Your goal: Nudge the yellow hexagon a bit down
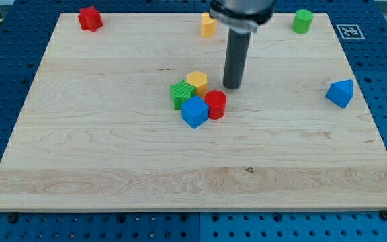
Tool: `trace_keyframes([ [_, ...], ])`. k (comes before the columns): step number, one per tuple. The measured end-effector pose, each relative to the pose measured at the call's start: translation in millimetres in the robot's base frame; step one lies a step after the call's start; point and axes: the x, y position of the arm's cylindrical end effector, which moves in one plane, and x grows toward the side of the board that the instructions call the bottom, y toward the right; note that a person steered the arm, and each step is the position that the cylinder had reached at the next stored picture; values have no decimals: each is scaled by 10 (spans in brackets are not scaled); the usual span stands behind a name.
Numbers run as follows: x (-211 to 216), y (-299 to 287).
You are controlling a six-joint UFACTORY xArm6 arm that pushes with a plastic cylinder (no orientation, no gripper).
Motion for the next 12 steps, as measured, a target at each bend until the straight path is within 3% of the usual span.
trace_keyframes([
  [1,-473,-130],
  [2,-577,-450],
  [4,-519,-769],
  [7,-45,-769],
  [12,8,-600],
])
